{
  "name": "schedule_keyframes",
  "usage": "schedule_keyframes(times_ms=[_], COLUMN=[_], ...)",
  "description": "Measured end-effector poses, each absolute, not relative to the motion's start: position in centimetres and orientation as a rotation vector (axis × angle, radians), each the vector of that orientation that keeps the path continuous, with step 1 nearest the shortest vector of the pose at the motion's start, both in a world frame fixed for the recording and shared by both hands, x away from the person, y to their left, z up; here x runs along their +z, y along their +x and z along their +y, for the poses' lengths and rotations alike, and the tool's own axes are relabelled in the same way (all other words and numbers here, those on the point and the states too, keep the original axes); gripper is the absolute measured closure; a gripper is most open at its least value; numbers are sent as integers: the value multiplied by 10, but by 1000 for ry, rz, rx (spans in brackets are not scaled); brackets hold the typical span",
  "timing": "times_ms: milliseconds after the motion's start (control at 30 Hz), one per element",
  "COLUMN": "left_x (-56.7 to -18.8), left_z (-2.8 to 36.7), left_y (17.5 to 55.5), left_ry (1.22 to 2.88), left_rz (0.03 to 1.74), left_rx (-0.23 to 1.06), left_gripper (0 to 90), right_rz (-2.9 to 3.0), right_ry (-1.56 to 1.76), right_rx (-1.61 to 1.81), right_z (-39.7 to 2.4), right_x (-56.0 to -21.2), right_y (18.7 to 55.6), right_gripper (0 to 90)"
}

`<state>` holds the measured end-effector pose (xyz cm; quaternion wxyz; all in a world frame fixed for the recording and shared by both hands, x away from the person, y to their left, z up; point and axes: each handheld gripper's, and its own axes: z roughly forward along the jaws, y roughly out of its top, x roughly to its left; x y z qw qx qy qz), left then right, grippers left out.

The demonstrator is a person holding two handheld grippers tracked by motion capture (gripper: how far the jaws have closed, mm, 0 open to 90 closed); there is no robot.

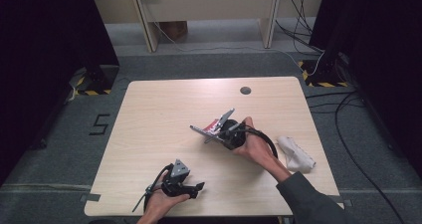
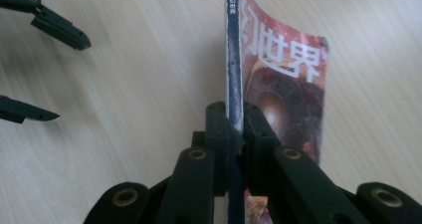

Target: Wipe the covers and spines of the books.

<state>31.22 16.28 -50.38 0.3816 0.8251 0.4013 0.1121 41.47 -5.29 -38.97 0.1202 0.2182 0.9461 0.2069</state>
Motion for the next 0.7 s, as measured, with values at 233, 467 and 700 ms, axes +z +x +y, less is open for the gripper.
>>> schedule_keyframes(times_ms=[233,467,700], left_x=[-503,-503,-504], left_z=[169,171,169], left_y=[314,315,313], left_ry=[2089,2083,2092], left_rz=[1047,1045,1036], left_rx=[293,291,292], left_gripper=[273,274,276], right_rz=[2816,2845,2869], right_ry=[667,665,686], right_rx=[654,669,690], right_z=[-52,-49,-46], right_x=[-416,-432,-450], right_y=[409,400,393], right_gripper=[832,802,746])
